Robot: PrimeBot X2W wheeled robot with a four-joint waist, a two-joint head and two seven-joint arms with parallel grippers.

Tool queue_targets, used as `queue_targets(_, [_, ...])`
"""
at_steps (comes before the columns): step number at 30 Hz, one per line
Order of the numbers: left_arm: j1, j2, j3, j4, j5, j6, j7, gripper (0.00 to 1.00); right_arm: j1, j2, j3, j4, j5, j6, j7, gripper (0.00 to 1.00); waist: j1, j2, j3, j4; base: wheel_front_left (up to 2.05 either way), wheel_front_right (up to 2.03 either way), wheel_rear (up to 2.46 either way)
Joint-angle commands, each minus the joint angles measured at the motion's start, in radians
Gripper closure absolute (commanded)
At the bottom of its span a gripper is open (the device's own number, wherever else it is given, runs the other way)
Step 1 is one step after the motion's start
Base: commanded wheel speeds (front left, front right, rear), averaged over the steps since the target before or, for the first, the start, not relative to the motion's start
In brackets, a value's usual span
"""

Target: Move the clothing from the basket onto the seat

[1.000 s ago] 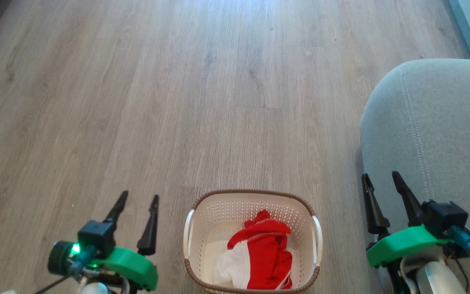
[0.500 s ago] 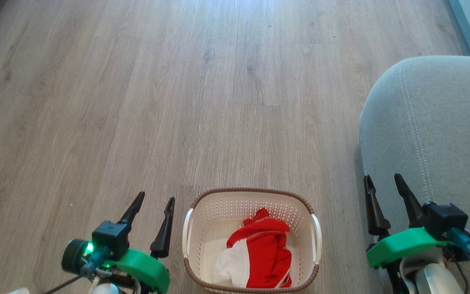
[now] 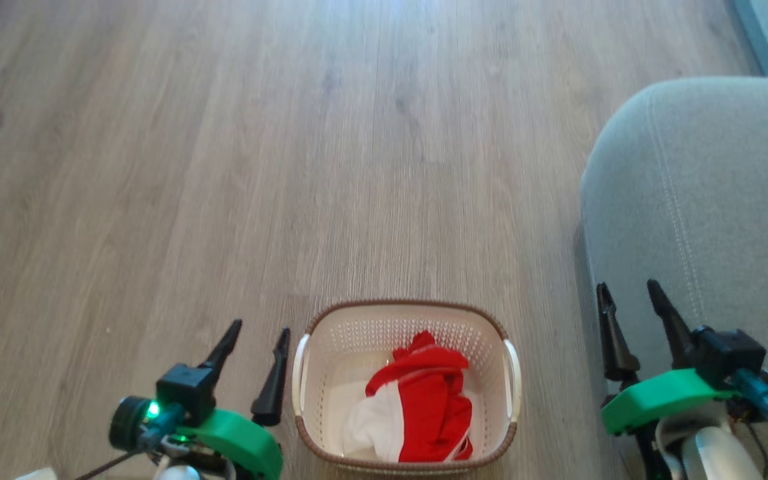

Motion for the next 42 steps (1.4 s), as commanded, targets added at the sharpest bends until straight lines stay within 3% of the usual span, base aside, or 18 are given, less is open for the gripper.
queue_targets(1, [-0.042, -0.001, 0.022, -0.025, -0.001, -0.002, -0.005, 0.00, -0.053, -0.009, 0.014, -0.034, -0.011, 0.000, -0.006, 0.00, 0.0000, 0.0000, 0.020, -0.008, 0.00, 0.00, 0.00])
queue_targets(7, [-0.106, -0.001, -0.021, 0.019, 0.011, -0.015, -0.005, 0.00, -0.108, -0.011, -0.062, -0.070, -0.074, 0.000, -0.006, 0.00, 0.0000, 0.0000, 0.150, -0.032, 0.00, 0.00, 0.00])
queue_targets(19, [-0.339, 0.000, -0.121, 0.208, 0.107, -0.038, -0.005, 0.00, -0.284, -0.016, -0.053, -0.235, -0.169, 0.000, -0.006, 0.00, 0.0000, 0.0000, 0.498, -0.134, 0.00, 0.00, 0.00])
queue_targets(25, [-0.481, 0.026, -0.192, 0.326, 0.140, -0.044, -0.005, 0.00, -0.352, -0.006, -0.048, -0.316, -0.188, 0.000, -0.006, 0.00, 0.0000, 0.0000, 0.666, -0.182, 0.00, 0.00, 0.00])
queue_targets(34, [-0.685, 0.071, -0.334, 0.582, 0.157, -0.045, -0.005, 0.00, -0.403, -0.002, -0.015, -0.402, -0.103, 0.000, -0.006, 0.00, 0.0000, 0.0000, 0.839, -0.275, 0.00, 0.00, 0.00])
queue_targets(42, [-0.826, 0.096, -0.354, 0.754, 0.151, -0.043, -0.005, 0.00, -0.369, -0.001, 0.021, -0.430, -0.038, 0.000, -0.006, 0.00, 0.0000, 0.0000, 0.919, -0.355, 0.00, 0.00, 0.00])
